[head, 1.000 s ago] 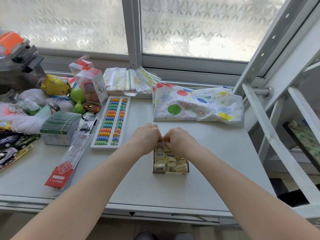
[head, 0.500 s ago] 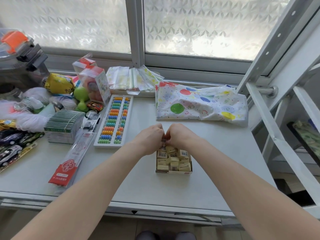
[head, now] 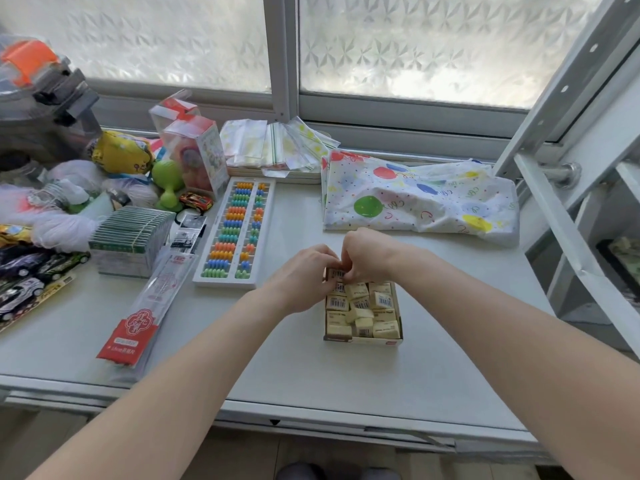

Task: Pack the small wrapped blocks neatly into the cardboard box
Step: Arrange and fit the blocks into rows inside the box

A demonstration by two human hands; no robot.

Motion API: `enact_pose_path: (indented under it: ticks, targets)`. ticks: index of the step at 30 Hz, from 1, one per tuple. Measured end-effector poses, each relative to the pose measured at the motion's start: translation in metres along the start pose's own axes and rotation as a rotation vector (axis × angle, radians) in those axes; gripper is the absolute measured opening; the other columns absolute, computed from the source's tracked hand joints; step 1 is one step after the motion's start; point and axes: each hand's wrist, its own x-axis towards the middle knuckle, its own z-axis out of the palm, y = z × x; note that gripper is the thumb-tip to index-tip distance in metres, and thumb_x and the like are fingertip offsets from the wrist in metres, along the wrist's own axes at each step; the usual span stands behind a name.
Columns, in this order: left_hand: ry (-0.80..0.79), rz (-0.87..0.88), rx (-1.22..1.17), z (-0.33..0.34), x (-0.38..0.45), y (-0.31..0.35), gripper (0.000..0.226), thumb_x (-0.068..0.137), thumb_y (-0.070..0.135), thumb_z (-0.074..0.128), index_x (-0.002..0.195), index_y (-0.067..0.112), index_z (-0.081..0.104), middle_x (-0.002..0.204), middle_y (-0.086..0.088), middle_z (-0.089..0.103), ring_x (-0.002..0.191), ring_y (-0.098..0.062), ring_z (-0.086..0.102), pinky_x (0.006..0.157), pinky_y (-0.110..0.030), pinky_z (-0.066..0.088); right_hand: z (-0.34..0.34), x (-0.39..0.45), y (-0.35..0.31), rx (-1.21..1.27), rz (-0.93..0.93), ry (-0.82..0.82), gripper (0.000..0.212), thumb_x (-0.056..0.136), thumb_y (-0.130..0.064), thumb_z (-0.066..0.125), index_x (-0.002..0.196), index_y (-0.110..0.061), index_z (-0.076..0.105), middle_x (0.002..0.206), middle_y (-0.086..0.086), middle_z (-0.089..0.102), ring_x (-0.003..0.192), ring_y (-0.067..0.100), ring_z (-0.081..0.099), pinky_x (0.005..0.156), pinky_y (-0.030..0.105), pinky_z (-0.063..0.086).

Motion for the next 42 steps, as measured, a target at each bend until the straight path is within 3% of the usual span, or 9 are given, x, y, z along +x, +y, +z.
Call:
enact_pose_path:
  ticks: [5, 10, 13, 17, 21, 25, 28, 32, 42]
  targets:
    - [0.023, -0.002, 0.001, 0.001, 0.002, -0.003, 0.030, 0.084, 0.014, 0.063, 0.114, 0.014, 0.066, 0.116, 0.000, 0.060, 0.100, -0.015, 0.058, 0.092, -0.033, 0.051, 0.001, -0.005, 0.008, 0.028, -0.094, 0.103, 0.015, 0.067, -0.023, 0.075, 0.077, -0.013, 0.070, 0.062, -0.005, 0.055, 0.067, 0.019, 0.058, 0.059, 0.028, 0.047]
    - [0.126, 0.013, 0.026, 0.002, 0.002, -0.007, 0.027, 0.081, 0.022, 0.068, 0.107, 0.014, 0.064, 0.113, 0.001, 0.058, 0.103, -0.016, 0.055, 0.093, -0.034, 0.048, 0.008, -0.016, 0.017, 0.038, -0.221, 0.244, 0.022, 0.066, -0.028, 0.074, 0.081, -0.015, 0.064, 0.073, -0.005, 0.055, 0.068, 0.015, 0.050, 0.063, 0.023, 0.036]
    - [0.206, 0.058, 0.015, 0.005, 0.000, -0.006, 0.025, 0.083, 0.018, 0.065, 0.107, 0.013, 0.062, 0.110, -0.001, 0.061, 0.105, -0.016, 0.054, 0.090, -0.031, 0.047, 0.013, -0.022, 0.021, 0.151, -0.229, 0.327, 0.022, 0.067, -0.022, 0.075, 0.084, -0.013, 0.066, 0.073, -0.006, 0.061, 0.068, 0.015, 0.061, 0.064, 0.027, 0.048]
    - [0.327, 0.097, -0.075, 0.009, -0.005, -0.004, 0.021, 0.083, 0.013, 0.065, 0.103, 0.012, 0.063, 0.095, 0.000, 0.068, 0.088, -0.013, 0.061, 0.076, -0.028, 0.053, 0.027, -0.028, 0.022, 0.534, -0.176, 0.415, 0.017, 0.074, -0.010, 0.074, 0.089, -0.012, 0.066, 0.081, -0.007, 0.067, 0.074, 0.007, 0.069, 0.067, 0.025, 0.057]
    - [0.363, -0.014, -0.294, 0.004, -0.010, 0.007, 0.024, 0.078, 0.016, 0.070, 0.102, 0.016, 0.064, 0.089, 0.004, 0.069, 0.078, -0.006, 0.066, 0.067, -0.015, 0.054, 0.036, -0.036, 0.024, 0.660, -0.102, 0.567, 0.016, 0.074, -0.004, 0.072, 0.086, -0.013, 0.067, 0.080, -0.005, 0.068, 0.073, 0.005, 0.067, 0.065, 0.024, 0.057]
    - [0.191, -0.240, -0.858, -0.003, -0.015, 0.018, 0.018, 0.080, 0.013, 0.072, 0.098, 0.010, 0.068, 0.087, -0.007, 0.072, 0.071, -0.012, 0.071, 0.060, -0.023, 0.059, 0.045, -0.046, 0.023, 0.591, -0.167, 0.683, 0.014, 0.073, 0.001, 0.071, 0.080, -0.010, 0.065, 0.080, -0.002, 0.064, 0.074, 0.009, 0.064, 0.065, 0.025, 0.055]
    - [0.196, -0.243, -0.928, -0.001, -0.020, 0.019, 0.017, 0.077, 0.005, 0.073, 0.093, 0.007, 0.069, 0.084, -0.010, 0.070, 0.072, -0.015, 0.068, 0.062, -0.020, 0.058, 0.050, -0.052, 0.023, 0.637, -0.175, 0.658, 0.018, 0.072, 0.000, 0.073, 0.083, -0.011, 0.065, 0.084, 0.002, 0.064, 0.076, 0.011, 0.065, 0.068, 0.022, 0.056]
    - [0.212, -0.201, -0.929, 0.000, -0.023, 0.014, 0.029, 0.072, -0.005, 0.074, 0.098, 0.008, 0.067, 0.090, -0.013, 0.071, 0.074, -0.016, 0.070, 0.068, -0.023, 0.059, 0.051, -0.058, 0.025, 0.942, -0.063, 0.524, 0.030, 0.072, -0.002, 0.078, 0.097, -0.014, 0.066, 0.087, 0.004, 0.070, 0.076, 0.009, 0.069, 0.072, 0.018, 0.057]
    - [0.182, -0.149, -0.866, 0.002, -0.024, 0.011, 0.032, 0.074, -0.011, 0.070, 0.103, 0.004, 0.068, 0.090, -0.010, 0.073, 0.080, -0.007, 0.071, 0.073, -0.018, 0.056, 0.049, -0.058, 0.023, 0.927, -0.078, 0.519, 0.024, 0.073, 0.000, 0.076, 0.094, -0.012, 0.071, 0.081, 0.001, 0.073, 0.073, 0.011, 0.071, 0.074, 0.019, 0.057]
